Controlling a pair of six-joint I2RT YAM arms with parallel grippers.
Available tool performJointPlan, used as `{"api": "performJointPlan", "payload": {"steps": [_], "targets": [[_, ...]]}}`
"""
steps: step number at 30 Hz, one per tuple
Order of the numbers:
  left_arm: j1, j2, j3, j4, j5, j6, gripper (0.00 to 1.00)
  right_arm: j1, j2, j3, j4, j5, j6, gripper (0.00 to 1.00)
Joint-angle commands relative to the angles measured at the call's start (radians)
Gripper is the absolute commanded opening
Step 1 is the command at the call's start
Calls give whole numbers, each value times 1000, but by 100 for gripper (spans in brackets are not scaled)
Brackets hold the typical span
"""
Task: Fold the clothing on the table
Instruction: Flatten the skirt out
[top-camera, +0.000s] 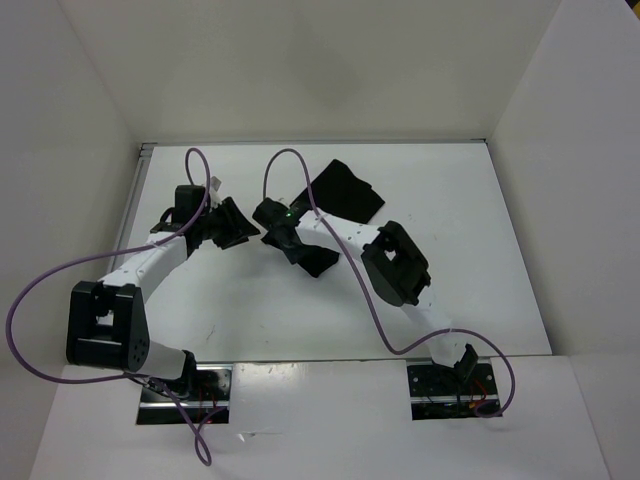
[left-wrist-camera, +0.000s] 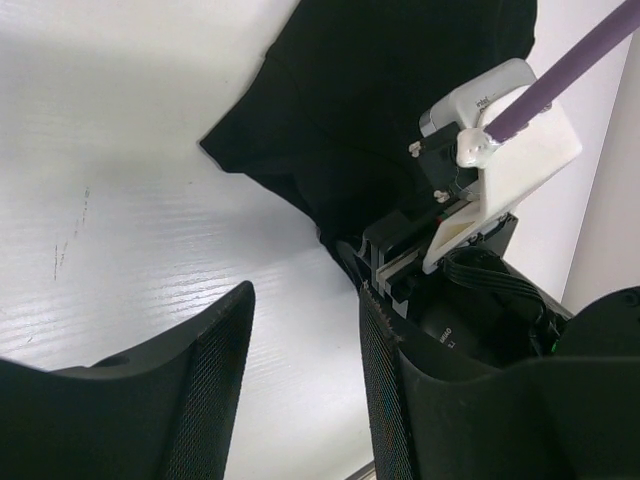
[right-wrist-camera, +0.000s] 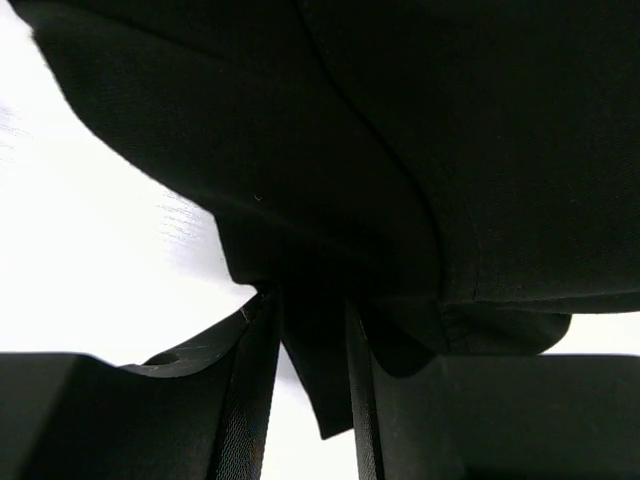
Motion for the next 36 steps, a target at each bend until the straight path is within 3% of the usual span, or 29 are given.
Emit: {"api": "performJointPlan", "payload": {"steps": [1, 10, 27, 29, 33, 36], "targets": [[3, 6, 2, 15, 20, 32, 54, 0, 3, 8, -9, 3, 8, 36], [12, 37, 2, 33, 56, 41, 54, 0, -31, 105, -89, -15, 17, 45], [12, 46, -7, 61, 104, 41, 54, 0, 21, 64, -126, -35, 36, 46], [12, 46, -7, 61, 104, 41, 54, 0, 30, 39, -115, -35, 36, 41], [22, 46, -17, 61, 104, 41, 54, 0, 30, 39, -104, 9, 62, 6], [22, 46, -17, 61, 104, 41, 54, 0, -11, 82, -104, 69, 88, 0]]}}
